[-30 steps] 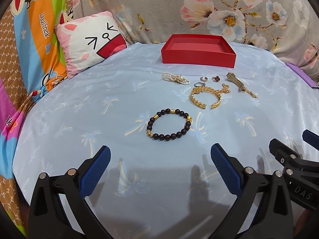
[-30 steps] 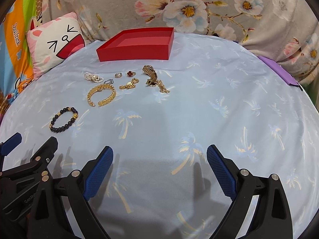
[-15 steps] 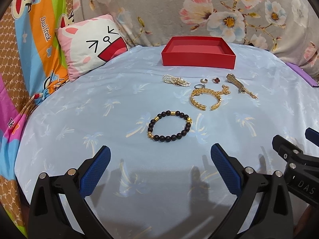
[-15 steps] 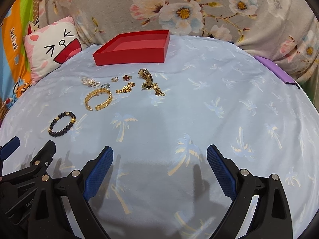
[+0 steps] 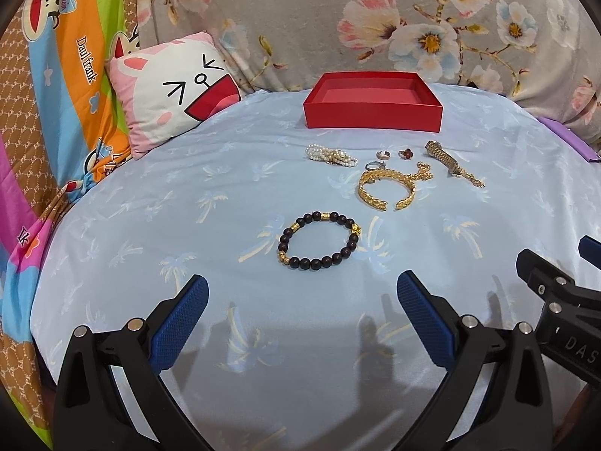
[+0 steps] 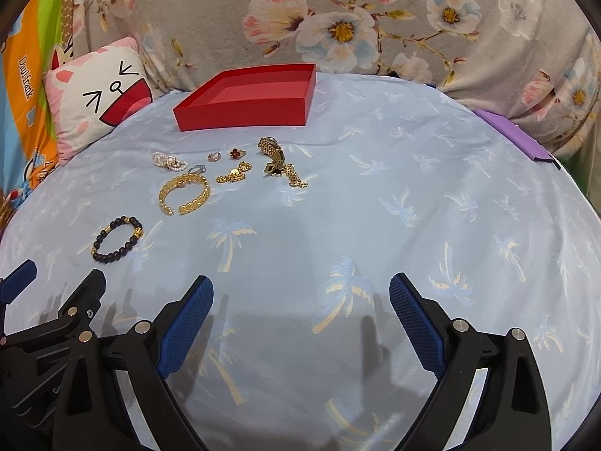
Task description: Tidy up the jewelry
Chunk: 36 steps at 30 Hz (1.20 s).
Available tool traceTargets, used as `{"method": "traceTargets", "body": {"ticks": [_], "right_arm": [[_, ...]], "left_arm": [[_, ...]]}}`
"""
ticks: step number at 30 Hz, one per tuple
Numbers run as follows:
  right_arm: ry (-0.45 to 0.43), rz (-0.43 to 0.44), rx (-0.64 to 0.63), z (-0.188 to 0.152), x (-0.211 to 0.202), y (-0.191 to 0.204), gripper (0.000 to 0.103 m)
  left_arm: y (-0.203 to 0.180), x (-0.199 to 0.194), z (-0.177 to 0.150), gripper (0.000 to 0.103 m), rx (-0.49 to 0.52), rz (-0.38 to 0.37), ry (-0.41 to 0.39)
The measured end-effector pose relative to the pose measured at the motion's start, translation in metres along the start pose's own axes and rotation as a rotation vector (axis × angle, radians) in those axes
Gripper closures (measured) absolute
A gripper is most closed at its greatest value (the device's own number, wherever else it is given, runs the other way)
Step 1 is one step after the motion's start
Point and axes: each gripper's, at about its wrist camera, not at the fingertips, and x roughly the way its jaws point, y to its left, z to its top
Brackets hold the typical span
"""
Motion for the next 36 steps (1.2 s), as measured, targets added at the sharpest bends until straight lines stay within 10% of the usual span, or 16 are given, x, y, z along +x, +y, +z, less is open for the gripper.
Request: {"method": "traceTargets", "body": {"ticks": [20,36], "right_arm": [[0.04,0.004,-0.003,0.0,0.007,0.001,0.01],[0.092,0.068,-0.036,0.014,0.015,-0.002,0.01]], "left_arm": [[-0.001,0.004,0.0,0.005,-0.006,-0.025,0.019],[0.029,0.032,0.008,0.005,-0.085,-0.189,0.157]]}}
